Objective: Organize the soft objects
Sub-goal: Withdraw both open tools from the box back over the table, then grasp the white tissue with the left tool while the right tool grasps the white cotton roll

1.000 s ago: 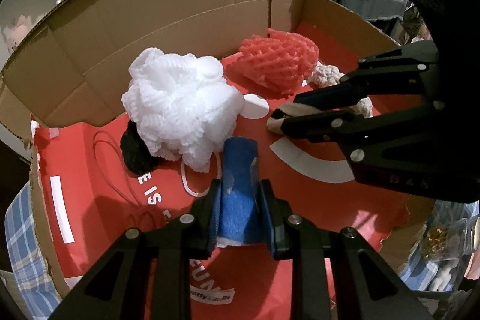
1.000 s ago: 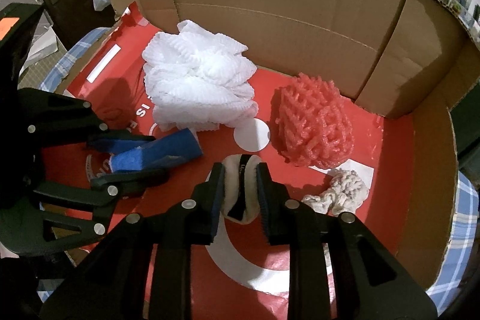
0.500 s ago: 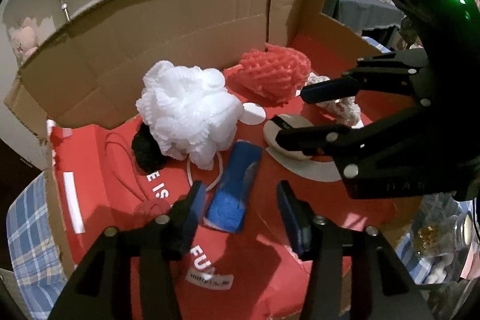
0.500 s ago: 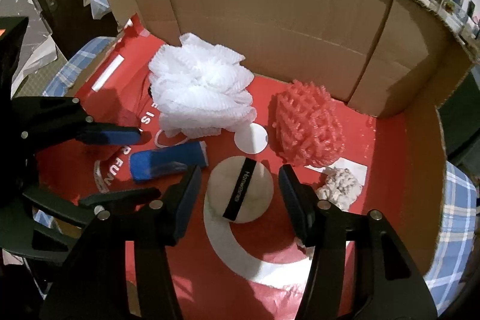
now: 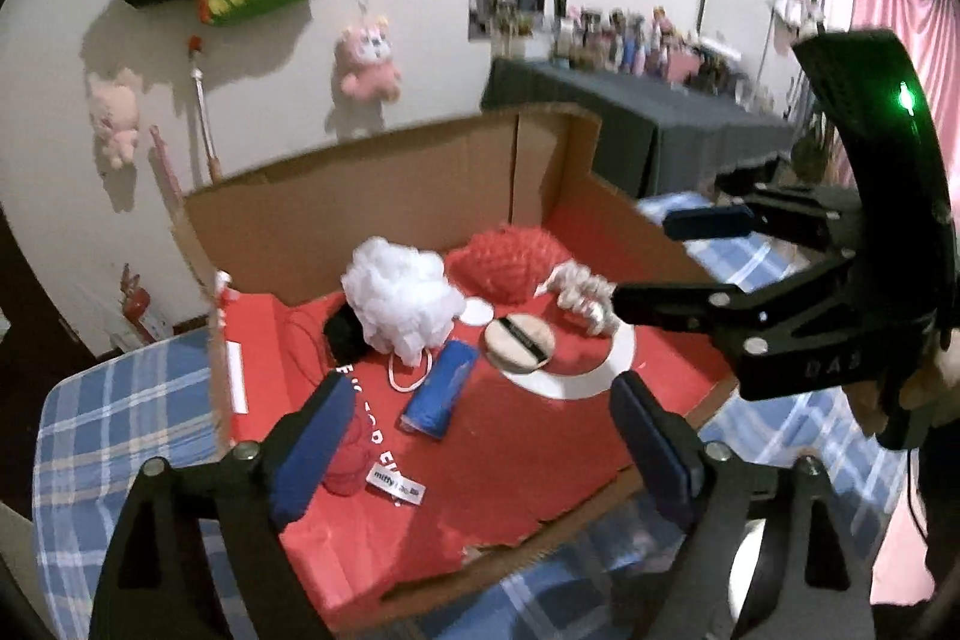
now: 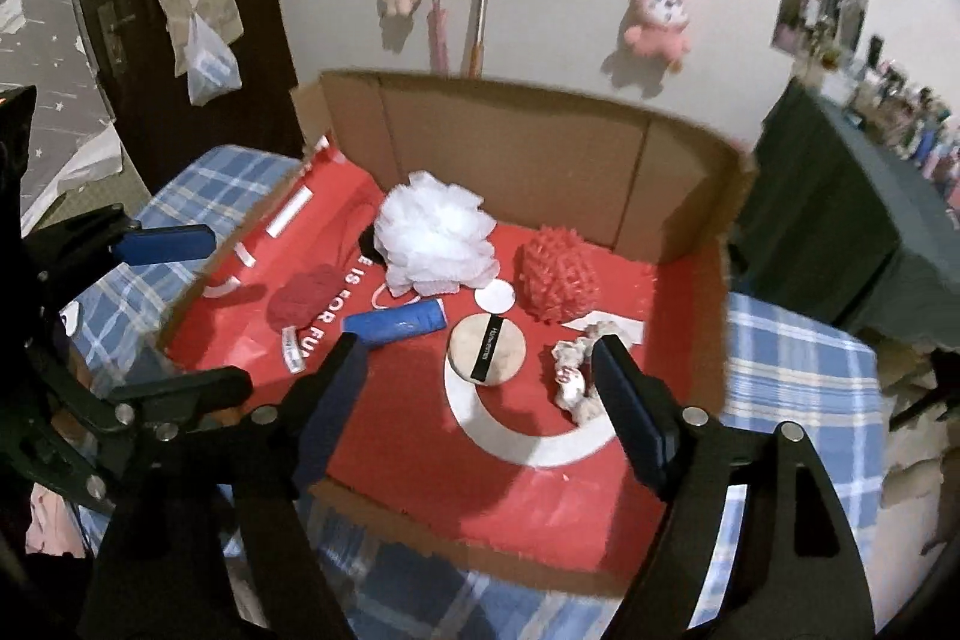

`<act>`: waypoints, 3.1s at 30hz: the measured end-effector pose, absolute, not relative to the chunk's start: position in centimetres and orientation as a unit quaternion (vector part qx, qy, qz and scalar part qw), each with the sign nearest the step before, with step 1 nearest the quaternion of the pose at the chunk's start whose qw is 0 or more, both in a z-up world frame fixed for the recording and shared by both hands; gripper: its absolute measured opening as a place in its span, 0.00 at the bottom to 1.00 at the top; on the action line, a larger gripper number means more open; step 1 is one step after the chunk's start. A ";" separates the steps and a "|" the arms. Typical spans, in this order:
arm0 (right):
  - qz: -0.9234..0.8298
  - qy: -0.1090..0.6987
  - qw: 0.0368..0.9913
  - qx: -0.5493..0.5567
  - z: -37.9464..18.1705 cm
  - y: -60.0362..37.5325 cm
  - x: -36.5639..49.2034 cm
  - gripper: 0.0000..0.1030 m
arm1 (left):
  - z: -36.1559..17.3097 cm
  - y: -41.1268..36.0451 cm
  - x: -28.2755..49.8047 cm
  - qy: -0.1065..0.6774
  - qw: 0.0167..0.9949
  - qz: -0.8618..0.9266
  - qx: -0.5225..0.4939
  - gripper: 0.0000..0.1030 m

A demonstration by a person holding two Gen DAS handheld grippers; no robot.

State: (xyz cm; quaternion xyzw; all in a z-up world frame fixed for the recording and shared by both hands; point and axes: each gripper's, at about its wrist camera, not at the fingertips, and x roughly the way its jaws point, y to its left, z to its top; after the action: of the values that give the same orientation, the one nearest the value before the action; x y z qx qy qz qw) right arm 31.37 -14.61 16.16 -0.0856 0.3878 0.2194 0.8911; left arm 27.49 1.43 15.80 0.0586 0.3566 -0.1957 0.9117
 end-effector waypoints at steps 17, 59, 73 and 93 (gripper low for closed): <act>0.167 0.252 0.949 -0.084 21.3 -17.6 14.9 0.83 | 19.8 1.5 14.3 0.249 0.955 -0.159 0.024 0.99; 0.083 0.286 0.955 -0.005 4.5 -19.7 3.5 0.95 | 4.6 0.2 4.6 0.305 0.948 -0.095 0.000 1.00; 0.084 0.312 0.946 0.025 3.5 -21.4 5.0 0.95 | 3.1 -0.4 5.5 0.343 0.934 -0.102 0.006 1.00; 0.088 0.344 0.930 0.098 3.4 -25.6 8.3 0.94 | 2.8 -1.2 6.6 0.374 0.921 -0.112 0.005 0.95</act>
State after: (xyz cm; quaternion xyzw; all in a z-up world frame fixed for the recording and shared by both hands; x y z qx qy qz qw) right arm 8.28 -25.62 3.36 0.0981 0.3443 0.0877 0.9296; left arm 6.60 -1.15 2.84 0.0054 0.3739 -0.1124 0.9206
